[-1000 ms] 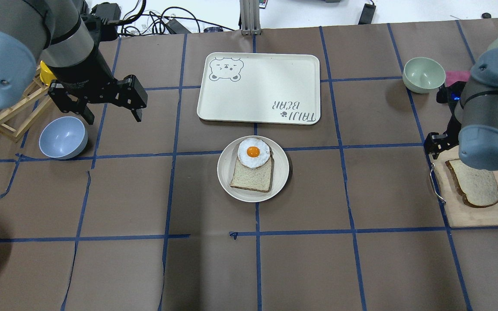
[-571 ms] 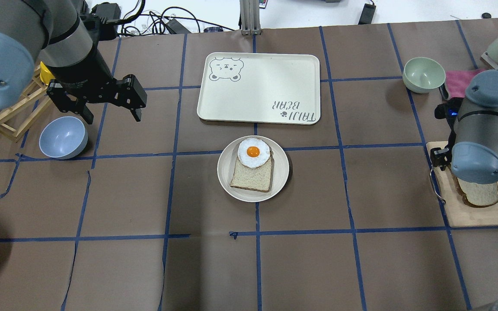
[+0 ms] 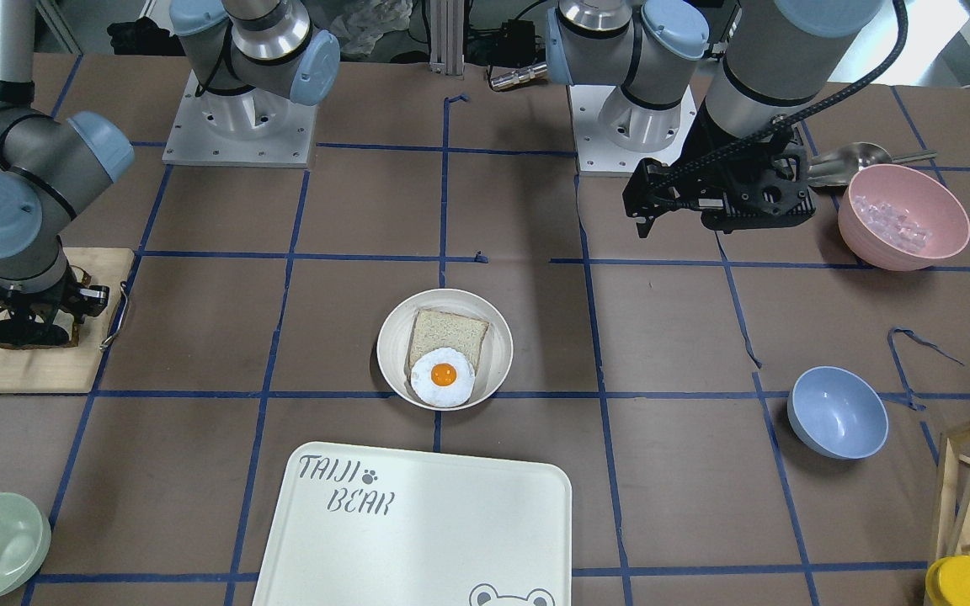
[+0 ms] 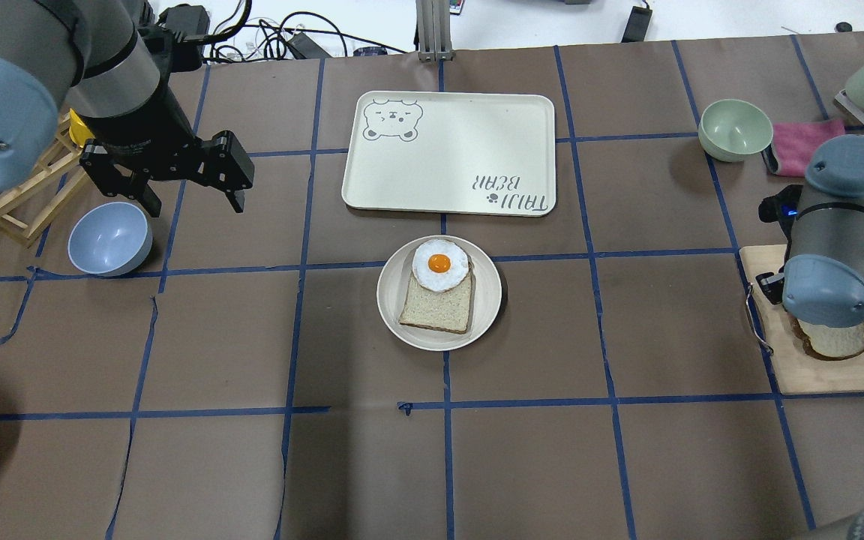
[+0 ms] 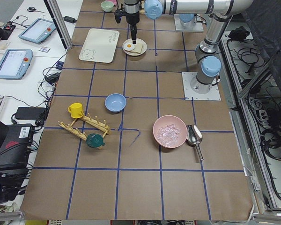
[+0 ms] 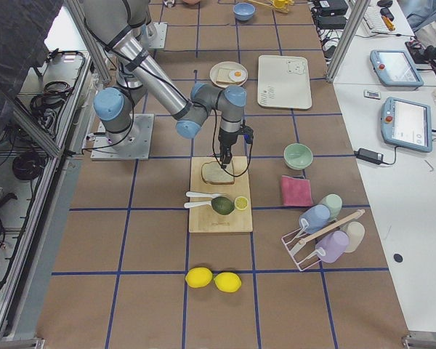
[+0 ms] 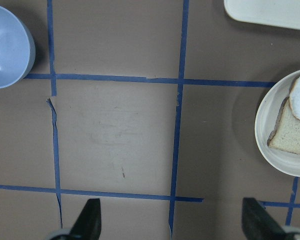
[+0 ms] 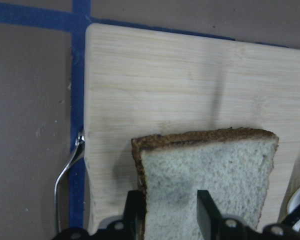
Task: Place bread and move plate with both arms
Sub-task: 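Close the right gripper on the bread slice's edge, then lift the bread slice upright off the cutting board with the right gripper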
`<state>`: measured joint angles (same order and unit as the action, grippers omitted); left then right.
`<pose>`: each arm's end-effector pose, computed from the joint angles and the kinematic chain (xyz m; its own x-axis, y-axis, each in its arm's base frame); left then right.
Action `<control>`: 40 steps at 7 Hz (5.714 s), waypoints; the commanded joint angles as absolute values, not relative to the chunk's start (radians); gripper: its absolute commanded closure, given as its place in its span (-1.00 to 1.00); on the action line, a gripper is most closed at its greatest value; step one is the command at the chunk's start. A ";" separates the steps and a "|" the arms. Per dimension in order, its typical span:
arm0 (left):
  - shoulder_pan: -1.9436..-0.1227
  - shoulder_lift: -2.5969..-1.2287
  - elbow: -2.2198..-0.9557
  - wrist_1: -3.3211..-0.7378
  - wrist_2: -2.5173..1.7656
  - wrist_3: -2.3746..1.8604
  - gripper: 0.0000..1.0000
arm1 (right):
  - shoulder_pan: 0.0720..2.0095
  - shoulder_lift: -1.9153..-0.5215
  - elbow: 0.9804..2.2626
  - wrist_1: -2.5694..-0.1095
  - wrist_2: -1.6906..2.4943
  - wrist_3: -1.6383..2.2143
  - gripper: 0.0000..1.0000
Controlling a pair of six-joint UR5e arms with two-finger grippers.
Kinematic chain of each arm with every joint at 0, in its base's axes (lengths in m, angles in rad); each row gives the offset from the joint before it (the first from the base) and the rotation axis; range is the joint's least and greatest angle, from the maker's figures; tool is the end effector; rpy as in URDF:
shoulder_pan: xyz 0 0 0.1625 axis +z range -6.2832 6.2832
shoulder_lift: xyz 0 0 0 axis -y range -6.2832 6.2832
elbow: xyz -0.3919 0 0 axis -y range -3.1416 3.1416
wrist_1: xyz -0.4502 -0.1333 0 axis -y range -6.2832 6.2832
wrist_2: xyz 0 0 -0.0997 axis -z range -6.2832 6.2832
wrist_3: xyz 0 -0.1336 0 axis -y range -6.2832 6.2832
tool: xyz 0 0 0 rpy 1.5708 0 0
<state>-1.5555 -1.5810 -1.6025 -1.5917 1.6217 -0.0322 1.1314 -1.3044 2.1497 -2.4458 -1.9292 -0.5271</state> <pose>-0.1182 -0.5468 0.3961 -0.9976 -0.0442 -0.0528 -0.0474 0.9970 0.0611 -0.1367 -0.4940 0.0817 -0.9425 -0.1026 0.3180 -0.0566 0.9870 0.1507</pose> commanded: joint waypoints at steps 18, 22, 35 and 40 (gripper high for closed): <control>-1.554 -1.591 -1.603 -1.583 1.625 -0.031 -1.00 | 1.101 -1.338 2.198 -2.439 -1.946 -0.526 0.65; -1.554 -1.597 -1.601 -1.578 1.626 -0.023 -1.00 | 1.088 -1.348 2.195 -2.448 -1.953 -0.571 0.63; -1.554 -1.597 -1.603 -1.583 1.620 -0.025 -1.00 | 1.081 -1.376 2.184 -2.438 -1.985 -0.561 1.00; -1.554 -1.592 -1.603 -1.585 1.621 -0.025 -1.00 | 1.207 -1.499 2.051 -2.319 -1.983 -0.480 1.00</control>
